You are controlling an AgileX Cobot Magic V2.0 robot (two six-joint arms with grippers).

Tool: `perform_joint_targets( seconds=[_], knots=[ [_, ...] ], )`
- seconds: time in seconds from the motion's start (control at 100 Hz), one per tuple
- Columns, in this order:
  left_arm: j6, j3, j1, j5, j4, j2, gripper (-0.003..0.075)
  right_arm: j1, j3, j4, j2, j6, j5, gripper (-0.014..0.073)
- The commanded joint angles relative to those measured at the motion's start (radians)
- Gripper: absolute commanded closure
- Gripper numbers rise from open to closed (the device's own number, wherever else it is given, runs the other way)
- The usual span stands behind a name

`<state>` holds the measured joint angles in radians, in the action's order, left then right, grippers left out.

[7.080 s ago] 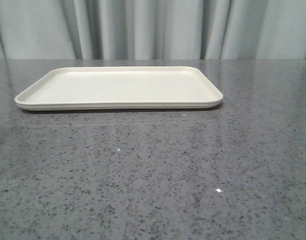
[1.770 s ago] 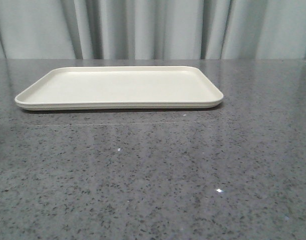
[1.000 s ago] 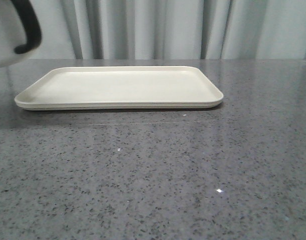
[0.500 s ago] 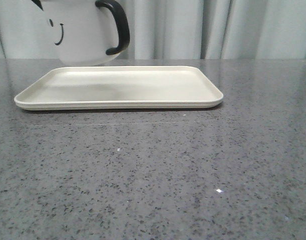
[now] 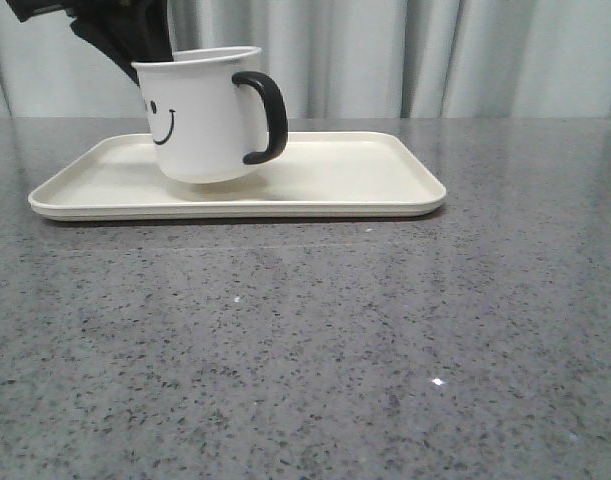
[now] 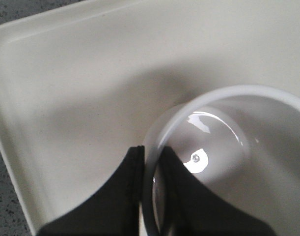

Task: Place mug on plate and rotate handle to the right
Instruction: 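Carry the mug over the cream tray and lower it down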

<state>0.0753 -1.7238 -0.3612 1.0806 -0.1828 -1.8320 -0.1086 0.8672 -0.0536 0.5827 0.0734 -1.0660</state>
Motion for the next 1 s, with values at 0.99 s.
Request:
perform_joint_targets(
  seconds=[0.99],
  knots=[
    [0.003,-0.043,-0.055,-0.021,0.026,0.035,0.0739,-0.002,0.034,0.003,0.01,-0.008,0.058,0.0064]
  ],
)
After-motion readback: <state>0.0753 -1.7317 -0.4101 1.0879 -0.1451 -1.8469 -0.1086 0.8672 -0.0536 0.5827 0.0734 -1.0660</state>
